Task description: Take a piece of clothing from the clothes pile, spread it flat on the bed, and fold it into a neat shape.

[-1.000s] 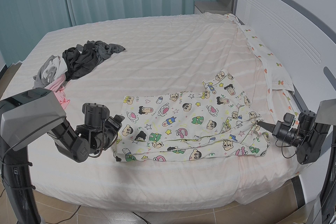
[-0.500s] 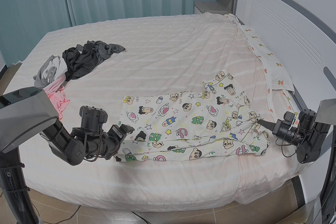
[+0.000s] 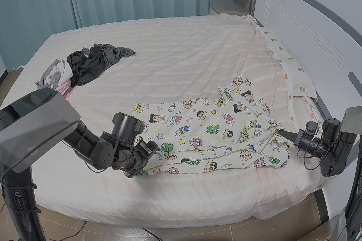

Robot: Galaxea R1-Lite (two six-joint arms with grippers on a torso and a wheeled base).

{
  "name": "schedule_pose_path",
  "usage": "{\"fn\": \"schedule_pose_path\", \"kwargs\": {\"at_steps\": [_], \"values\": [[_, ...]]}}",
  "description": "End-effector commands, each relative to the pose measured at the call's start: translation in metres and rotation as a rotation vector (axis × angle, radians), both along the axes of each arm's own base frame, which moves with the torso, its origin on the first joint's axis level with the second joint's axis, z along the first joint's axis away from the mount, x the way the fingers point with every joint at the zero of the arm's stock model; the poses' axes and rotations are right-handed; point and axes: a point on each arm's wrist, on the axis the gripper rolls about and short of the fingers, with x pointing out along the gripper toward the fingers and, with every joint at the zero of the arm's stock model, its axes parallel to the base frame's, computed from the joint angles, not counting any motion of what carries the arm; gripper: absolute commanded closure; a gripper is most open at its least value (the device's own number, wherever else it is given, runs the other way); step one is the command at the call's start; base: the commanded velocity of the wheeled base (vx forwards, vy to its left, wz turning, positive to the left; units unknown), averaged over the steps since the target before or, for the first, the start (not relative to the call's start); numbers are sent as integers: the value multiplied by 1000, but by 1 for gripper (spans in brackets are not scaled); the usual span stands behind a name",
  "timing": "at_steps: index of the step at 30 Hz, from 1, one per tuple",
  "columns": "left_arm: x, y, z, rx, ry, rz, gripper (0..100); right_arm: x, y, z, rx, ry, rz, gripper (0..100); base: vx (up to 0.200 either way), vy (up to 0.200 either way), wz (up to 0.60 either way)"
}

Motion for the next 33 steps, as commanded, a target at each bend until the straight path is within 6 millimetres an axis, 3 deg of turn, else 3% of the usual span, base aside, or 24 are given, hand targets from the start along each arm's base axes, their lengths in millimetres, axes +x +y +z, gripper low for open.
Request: {"fn": "schedule_pose_path", "kwargs": {"at_steps": [1,5,18,33], "values": [[-3,-9,-6,3,15,-19,0,0,0,4,-4,-22,1,100,0,0,0],[-7,-18,-8,-5,26,-29,0,-3,1,8,-3,-26,1,100,0,0,0],[10,-18,-17,31,-61,55,0,-4,1,8,-4,-24,3,100,0,0,0],[19,-15,1,-12,-142,75,0,-5,1,13,-5,-36,1,100,0,0,0]]}}
